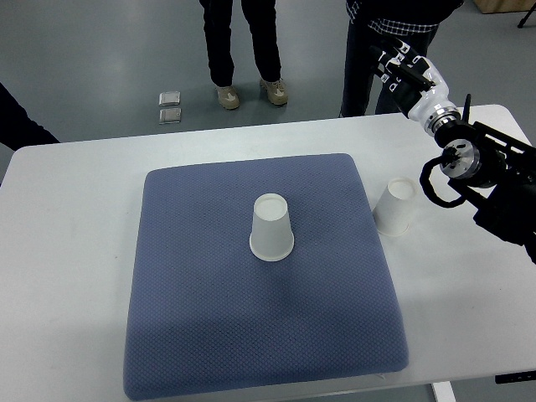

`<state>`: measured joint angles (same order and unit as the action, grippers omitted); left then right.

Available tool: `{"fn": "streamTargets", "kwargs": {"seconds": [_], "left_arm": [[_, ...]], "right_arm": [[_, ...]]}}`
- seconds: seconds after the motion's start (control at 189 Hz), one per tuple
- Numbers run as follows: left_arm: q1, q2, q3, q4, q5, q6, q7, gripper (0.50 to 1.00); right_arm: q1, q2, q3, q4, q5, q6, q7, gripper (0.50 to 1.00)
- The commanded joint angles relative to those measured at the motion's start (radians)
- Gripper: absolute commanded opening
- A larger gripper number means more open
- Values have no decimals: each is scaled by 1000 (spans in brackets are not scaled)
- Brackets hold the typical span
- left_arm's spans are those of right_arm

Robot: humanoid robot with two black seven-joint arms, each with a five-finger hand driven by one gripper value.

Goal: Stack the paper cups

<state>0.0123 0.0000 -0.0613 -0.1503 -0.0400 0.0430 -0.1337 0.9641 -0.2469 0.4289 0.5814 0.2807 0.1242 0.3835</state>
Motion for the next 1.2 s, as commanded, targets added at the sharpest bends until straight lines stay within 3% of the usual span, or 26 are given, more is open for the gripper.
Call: {"fn": "streamTargets", "kwargs": {"seconds": [0.0,1.193], "left_arm": [[0,0,0,0,0,0,0,1000],[-5,0,1,0,0,0,-1,1000]], "right_arm": [[1,0,-1,0,0,0,0,911],[-2,-6,-1,-2,-3,-2,0,913]]}}
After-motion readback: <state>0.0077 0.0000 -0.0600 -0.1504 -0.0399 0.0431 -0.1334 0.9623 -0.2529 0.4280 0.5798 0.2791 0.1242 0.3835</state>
